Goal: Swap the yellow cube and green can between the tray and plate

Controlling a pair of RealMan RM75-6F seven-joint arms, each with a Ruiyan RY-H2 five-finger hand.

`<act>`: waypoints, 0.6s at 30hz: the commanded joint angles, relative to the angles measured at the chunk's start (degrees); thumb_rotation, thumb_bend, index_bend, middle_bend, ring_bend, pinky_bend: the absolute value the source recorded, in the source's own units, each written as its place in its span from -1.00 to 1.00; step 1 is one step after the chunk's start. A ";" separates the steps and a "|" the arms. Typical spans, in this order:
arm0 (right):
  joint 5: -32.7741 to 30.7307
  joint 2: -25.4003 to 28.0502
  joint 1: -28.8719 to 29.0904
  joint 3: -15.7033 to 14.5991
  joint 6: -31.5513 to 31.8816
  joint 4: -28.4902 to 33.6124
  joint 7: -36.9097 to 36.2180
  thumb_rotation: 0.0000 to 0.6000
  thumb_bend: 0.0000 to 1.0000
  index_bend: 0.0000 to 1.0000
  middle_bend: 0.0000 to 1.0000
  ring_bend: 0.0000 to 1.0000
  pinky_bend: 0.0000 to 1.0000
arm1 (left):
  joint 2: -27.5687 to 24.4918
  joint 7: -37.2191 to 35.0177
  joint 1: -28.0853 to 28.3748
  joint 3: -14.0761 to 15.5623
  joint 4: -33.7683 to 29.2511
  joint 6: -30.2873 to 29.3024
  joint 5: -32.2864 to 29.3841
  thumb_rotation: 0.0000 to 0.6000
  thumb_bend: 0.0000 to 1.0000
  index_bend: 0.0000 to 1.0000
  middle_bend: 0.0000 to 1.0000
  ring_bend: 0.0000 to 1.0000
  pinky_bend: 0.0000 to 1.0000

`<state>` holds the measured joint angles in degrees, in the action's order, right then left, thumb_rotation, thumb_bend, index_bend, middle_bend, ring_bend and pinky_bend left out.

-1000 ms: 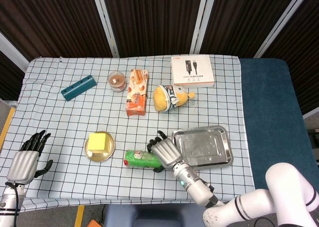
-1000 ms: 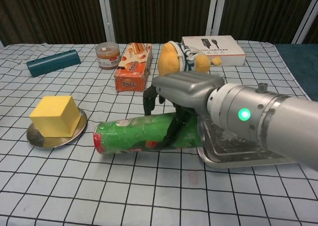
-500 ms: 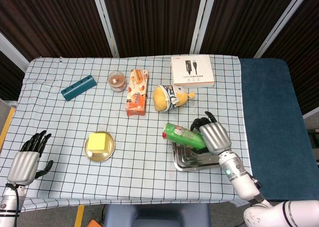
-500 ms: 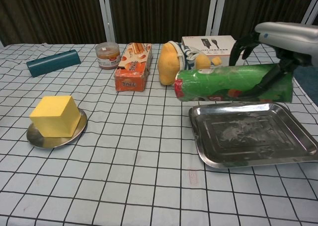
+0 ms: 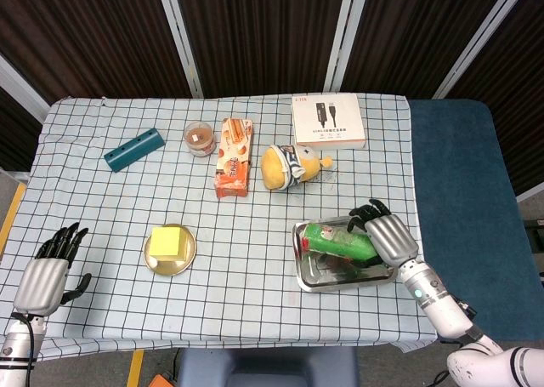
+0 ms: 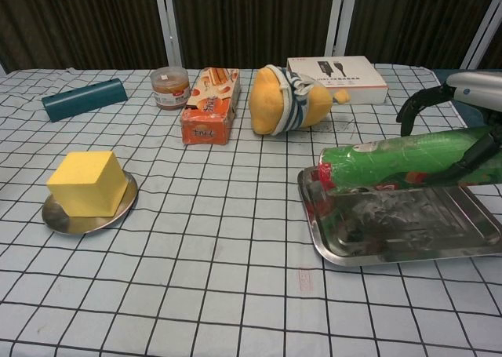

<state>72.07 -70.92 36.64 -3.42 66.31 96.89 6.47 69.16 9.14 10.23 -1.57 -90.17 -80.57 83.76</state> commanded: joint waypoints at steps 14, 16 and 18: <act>5.80 7.62 -6.19 -0.37 1.62 2.45 -7.77 1.00 -0.96 -1.00 -1.00 -1.00 -1.00 | 0.03 -0.19 -0.22 0.19 -0.11 -0.57 1.25 1.00 -0.26 -0.99 -0.99 -1.00 -0.61; 7.10 8.30 -8.95 -0.49 5.64 2.72 -8.37 1.00 -0.96 -1.00 -1.00 -1.00 -1.00 | -0.08 -0.61 -0.39 0.29 -0.12 -1.11 1.87 1.00 -0.26 -0.99 -0.99 -1.00 -0.61; 7.56 8.91 -11.93 -0.64 9.66 3.03 -7.85 1.00 -0.96 -1.00 -1.00 -1.00 -1.00 | -0.13 -0.76 -0.57 0.37 -0.09 -1.64 2.40 1.00 -0.26 -0.99 -0.98 -1.00 -0.61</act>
<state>77.94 -63.24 28.88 -3.98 70.80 99.37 -0.74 69.07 8.48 9.76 -1.25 -90.27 -82.06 86.00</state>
